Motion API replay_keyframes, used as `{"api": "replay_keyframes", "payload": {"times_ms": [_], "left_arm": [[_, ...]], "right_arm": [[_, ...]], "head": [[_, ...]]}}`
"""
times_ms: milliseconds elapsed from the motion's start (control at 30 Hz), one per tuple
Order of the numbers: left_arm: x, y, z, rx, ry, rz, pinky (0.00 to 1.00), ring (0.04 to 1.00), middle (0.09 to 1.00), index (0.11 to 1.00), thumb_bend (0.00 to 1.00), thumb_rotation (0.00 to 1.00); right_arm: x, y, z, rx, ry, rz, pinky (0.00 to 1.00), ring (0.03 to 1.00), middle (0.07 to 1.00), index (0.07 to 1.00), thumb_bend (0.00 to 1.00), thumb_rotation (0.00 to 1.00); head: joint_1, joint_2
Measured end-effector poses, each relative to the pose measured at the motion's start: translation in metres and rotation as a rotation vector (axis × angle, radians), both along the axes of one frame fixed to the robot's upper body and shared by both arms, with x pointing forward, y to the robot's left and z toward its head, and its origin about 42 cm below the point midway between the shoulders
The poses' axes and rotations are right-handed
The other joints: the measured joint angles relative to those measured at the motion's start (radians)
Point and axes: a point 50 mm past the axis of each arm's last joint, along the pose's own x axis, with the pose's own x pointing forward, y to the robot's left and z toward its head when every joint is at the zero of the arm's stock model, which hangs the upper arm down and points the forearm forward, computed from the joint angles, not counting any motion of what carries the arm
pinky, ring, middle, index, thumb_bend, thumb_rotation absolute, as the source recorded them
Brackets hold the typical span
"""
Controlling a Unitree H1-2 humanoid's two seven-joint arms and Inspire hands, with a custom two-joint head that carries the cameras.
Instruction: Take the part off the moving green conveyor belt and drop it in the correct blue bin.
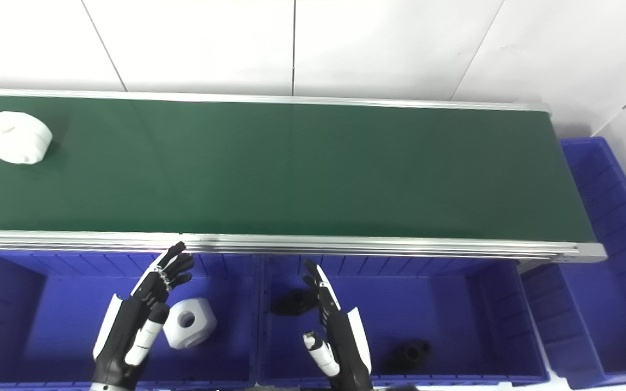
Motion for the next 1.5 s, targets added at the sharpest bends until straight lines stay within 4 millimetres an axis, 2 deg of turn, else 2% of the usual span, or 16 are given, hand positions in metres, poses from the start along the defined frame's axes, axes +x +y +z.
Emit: {"api": "replay_keyframes", "payload": {"times_ms": [1500], "left_arm": [[-0.0013,0.0001,0.0,0.0,0.003,-0.007,0.84,0.864,0.866,0.906,0.63,0.88]], "right_arm": [[-0.0013,0.0009,-0.0006,-0.001,0.004,0.005,0.97,0.951,0.972,0.952,0.95,1.0]], "head": [[-0.003,-0.009]]}}
